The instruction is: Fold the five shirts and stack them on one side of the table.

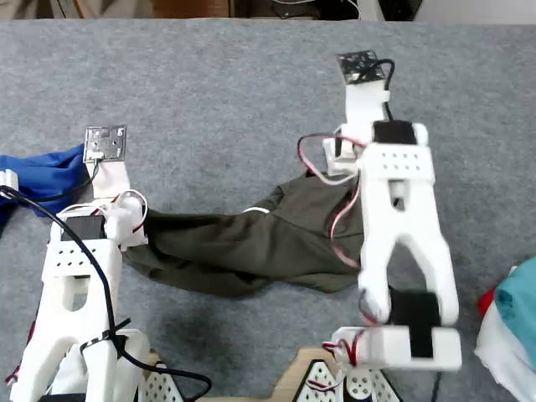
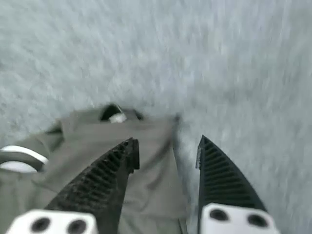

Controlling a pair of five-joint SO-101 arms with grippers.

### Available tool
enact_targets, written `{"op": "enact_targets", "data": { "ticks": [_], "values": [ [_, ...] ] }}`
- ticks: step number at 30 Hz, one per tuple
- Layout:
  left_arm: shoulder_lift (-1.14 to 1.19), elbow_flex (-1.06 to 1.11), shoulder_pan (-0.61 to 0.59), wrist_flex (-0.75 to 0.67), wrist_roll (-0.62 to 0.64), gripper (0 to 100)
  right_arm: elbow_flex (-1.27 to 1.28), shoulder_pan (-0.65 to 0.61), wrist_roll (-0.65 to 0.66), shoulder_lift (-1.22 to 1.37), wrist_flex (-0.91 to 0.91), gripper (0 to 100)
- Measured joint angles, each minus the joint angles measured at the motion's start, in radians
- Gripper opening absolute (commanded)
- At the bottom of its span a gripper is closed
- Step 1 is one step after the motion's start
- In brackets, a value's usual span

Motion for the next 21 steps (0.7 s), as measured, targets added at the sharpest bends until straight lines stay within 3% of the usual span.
{"op": "enact_targets", "data": {
  "ticks": [8,21],
  "values": [
    [0.000,0.009,-0.080,0.000,-0.003,2,-0.281,0.106,-0.009,0.141,0.325,19.6],
    [0.000,0.002,-0.120,0.092,-0.003,2,-0.307,0.117,-0.009,0.388,0.278,19.5]
  ]
}}
